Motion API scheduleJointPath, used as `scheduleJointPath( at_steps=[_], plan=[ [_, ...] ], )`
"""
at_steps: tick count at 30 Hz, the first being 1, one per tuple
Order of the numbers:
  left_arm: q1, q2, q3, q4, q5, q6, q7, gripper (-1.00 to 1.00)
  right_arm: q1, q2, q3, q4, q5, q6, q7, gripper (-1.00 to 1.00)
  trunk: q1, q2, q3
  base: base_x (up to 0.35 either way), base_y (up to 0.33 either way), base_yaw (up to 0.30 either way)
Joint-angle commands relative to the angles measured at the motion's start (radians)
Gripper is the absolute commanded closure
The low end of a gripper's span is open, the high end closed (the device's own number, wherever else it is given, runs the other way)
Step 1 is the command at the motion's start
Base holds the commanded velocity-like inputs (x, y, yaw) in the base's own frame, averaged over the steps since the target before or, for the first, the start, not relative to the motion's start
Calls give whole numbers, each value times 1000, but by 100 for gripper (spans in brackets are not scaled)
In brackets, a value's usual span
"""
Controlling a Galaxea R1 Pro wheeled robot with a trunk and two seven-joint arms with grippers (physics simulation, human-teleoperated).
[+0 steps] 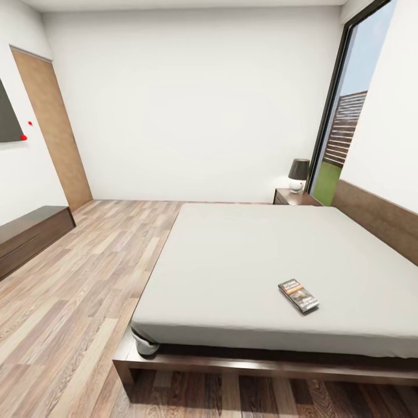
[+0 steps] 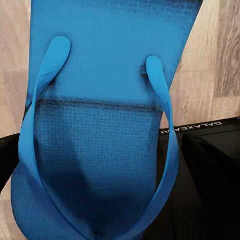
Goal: In the bedroom, move the book from the bed onto either nightstand, and place the two sandals side by side next to the bed.
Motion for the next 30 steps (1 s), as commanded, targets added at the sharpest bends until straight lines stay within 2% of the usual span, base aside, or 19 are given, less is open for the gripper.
scheduleJointPath(
  at_steps=[1, 4, 9, 18, 25, 30],
  plan=[
    [-3, 0, 9, -3, -10, 7, -5, 100, 0, -11, 8, -6, -11, 8, -7, 100, 4, -8, -4, 0, 0, 0],
    [-8, -1, 9, -4, -12, 8, -5, 100, 0, -34, -13, -11, -11, 11, -9, 100, 15, -29, -14, 0, 0, 0],
    [-10, -2, 9, -14, -13, 8, -5, 100, -1, -40, -40, -14, -9, 13, -13, 100, 19, -36, -17, 0, 0, 0],
    [-11, -3, 10, -39, -15, 8, -6, 100, -17, -42, -45, -16, -9, 15, -14, 100, 54, -99, -45, 0, 0, 0],
    [-11, -3, 10, -50, -16, 8, -6, 100, -31, -41, -45, -18, -9, 15, -13, 100, 54, -99, -45, 0, 0, 0],
    [-11, -3, 9, -67, -16, 8, -7, 100, -40, -41, -45, -24, -9, 15, -12, 100, 73, -134, -61, 0, 0, 0]
  ],
)
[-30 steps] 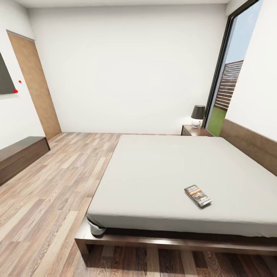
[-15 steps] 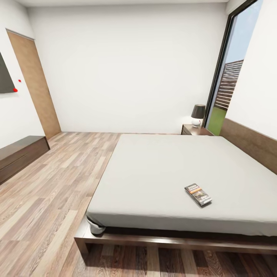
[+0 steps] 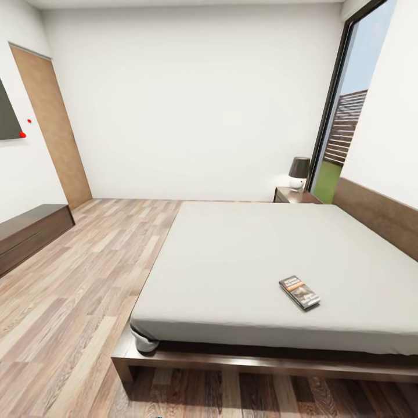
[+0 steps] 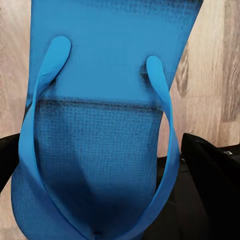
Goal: In the bedroom, move the book from the bed onto either nightstand, and place the two sandals side by side next to the bed.
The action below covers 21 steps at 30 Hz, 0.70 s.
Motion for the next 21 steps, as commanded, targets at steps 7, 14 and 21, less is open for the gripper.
scheduleJointPath(
  at_steps=[7, 14, 21],
  plan=[
    [-8, 0, 8, -23, -10, 7, -6, 100, -14, 0, 8, -3, -10, 6, -6, 100, 8, -15, -7, 0, 0, 0],
    [-24, 0, 8, -33, -10, 7, -6, 100, -27, -2, 8, -2, -10, 6, -5, 100, 8, -15, -7, 0, 0, 0],
    [-42, 0, 8, -34, -10, 7, -5, 100, -42, -2, 8, -2, -10, 6, -4, 100, 12, -22, -11, 0, 0, 0]
  ],
)
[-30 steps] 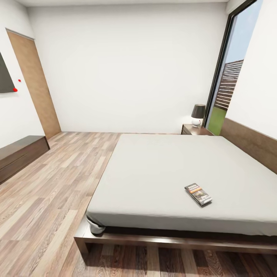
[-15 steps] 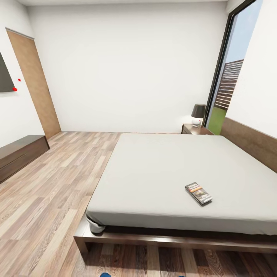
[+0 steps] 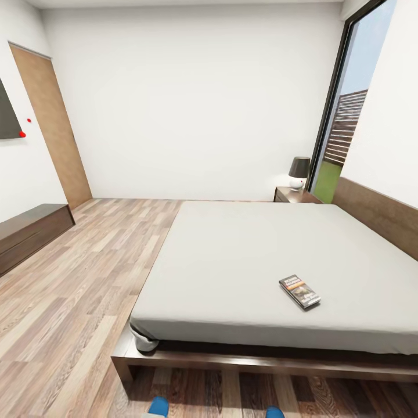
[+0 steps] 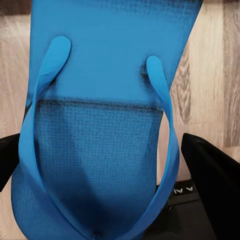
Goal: In the bedroom, move the book from the bed onto either nightstand, and place the two sandals side by side next to the bed.
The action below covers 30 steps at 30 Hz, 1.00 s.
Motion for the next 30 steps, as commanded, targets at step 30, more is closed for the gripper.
scheduleJointPath(
  at_steps=[30],
  plan=[
    [-3, 1, 9, -2, -11, 6, -4, 100, 0, -38, 8, 2, -10, 2, -19, 100, 42, -78, -36, 0, 0, 0]
  ],
)
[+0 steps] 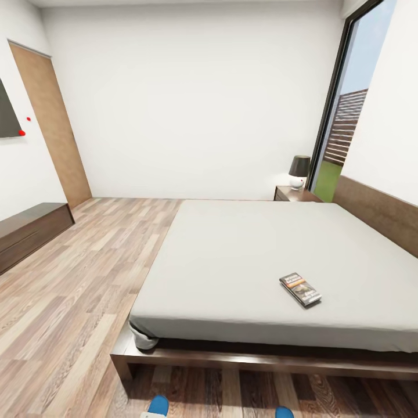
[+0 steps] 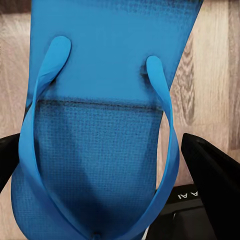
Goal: In the bedroom, move the book from the bed onto either nightstand, and place the two sandals side by side next to the bed.
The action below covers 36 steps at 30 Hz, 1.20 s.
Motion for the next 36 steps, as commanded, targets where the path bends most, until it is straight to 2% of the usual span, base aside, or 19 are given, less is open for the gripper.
scheduleJointPath(
  at_steps=[1, 3, 5, 7, 10, 14, 20, 27, 32, 35, 36],
  plan=[
    [0, -1, 9, -3, -11, 6, -6, 100, 0, -1, 9, -1, -11, 5, -26, 100, 0, -1, -1, 0, 0, 0],
    [0, -1, 9, -3, -11, 6, -5, 100, 0, 1, 9, 1, -11, 5, -59, 100, 0, -1, -1, 0, 0, 0],
    [0, -1, 9, -3, -11, 5, -5, 100, 0, 4, 8, 6, -13, 6, -148, 100, 0, -1, -1, 0, 0, 0],
    [0, 0, 9, -2, -11, 5, -5, 100, 0, 6, 7, 9, -14, 7, -198, 100, 0, -1, -1, 0, 0, 0],
    [0, 1, 9, -2, -11, 5, -5, 100, 0, 7, 4, 11, -15, 23, -224, 100, 0, -1, -1, 0, 0, 0],
    [0, 1, 9, -1, -11, 5, -5, 100, 0, 6, -30, 12, -14, 107, -245, 100, 0, -1, -1, 0, 0, 0],
    [0, 1, 9, -1, -11, 5, -5, 100, 0, 5, -64, 12, -13, 148, -257, 100, 0, -1, -1, 0, 0, 0],
    [0, 1, 9, -1, -11, 5, -4, 100, 0, 12, -69, 12, -14, 156, -350, 100, 0, -1, -1, 0, 0, 0],
    [0, 1, 9, -1, -11, 5, -3, 100, 0, 12, -68, 12, -12, 165, -364, 100, 0, -1, -1, 0, 0, 0],
    [0, 1, 9, -1, -11, 5, -3, 100, 0, 13, -66, 12, -11, 168, -404, 100, 0, -1, -1, 0, 0, 0],
    [0, 1, 9, -1, -11, 5, -3, 100, 0, 14, -65, 13, -11, 168, -438, 100, 0, -1, -1, 0, 0, 0]
  ],
)
